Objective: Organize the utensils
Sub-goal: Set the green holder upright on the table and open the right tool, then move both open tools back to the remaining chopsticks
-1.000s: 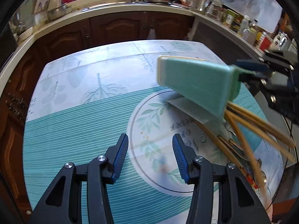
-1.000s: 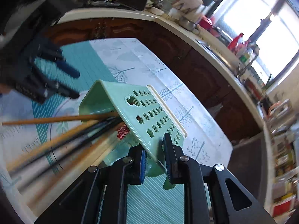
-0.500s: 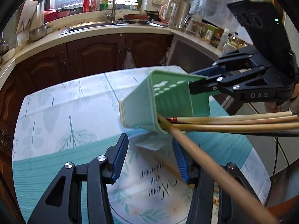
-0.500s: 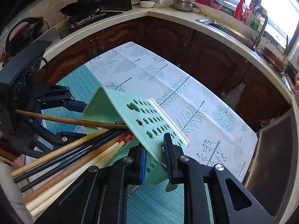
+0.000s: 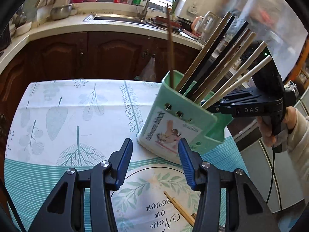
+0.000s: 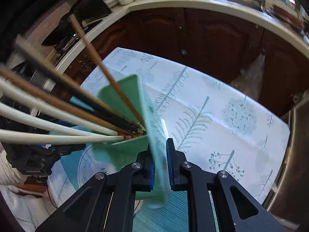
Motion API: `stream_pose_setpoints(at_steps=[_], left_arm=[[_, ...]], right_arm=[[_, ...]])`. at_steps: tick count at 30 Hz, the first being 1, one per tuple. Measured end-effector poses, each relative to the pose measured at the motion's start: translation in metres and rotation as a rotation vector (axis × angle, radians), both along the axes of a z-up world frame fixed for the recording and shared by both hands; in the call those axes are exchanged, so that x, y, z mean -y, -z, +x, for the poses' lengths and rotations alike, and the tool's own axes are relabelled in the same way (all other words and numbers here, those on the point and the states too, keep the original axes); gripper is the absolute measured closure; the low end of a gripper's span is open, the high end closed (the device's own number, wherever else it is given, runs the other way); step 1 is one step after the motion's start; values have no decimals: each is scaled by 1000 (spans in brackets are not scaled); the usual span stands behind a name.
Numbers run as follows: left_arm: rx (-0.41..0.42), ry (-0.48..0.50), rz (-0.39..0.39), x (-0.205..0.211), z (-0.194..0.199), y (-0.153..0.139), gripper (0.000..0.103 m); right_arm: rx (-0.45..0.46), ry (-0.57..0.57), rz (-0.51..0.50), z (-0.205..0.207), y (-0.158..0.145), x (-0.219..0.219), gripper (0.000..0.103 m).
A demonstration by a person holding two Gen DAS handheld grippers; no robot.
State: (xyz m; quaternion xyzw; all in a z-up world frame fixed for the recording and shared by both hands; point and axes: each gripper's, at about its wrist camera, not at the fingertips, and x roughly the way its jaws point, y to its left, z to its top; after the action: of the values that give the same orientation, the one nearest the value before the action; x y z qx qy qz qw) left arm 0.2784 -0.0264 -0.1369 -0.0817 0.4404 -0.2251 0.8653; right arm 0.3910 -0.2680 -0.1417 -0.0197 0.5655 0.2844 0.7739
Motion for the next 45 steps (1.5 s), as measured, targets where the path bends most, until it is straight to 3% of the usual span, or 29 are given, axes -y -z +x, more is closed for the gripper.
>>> stream_pose_setpoints(at_steps=[4,15,22,32,38,40,45], left_arm=[[-22,5,-8,2,1,11,56],[-38,42,-9,15,-6,23,56],[-35,57,-7,19,-7,25,56],[-33,70,9,20,-18,20,55],[-35,64,31,19,-28,12,55],[-34,65,42,19,-33,7,55],[-34,54,67,17,-48,-5,55]], right_arm=[[4,6,71,-3,13,8,92],[119,-148,-4,-26,22,-8,97],[96,-245,-28,-27,24,-17,97],[157,-156,-22,-35,19,-10,95],[198,-52,38,-56,-9,6,90],[227,-20,40,-66,-20,11,80],[289,98,52,-89,-48,28,76]])
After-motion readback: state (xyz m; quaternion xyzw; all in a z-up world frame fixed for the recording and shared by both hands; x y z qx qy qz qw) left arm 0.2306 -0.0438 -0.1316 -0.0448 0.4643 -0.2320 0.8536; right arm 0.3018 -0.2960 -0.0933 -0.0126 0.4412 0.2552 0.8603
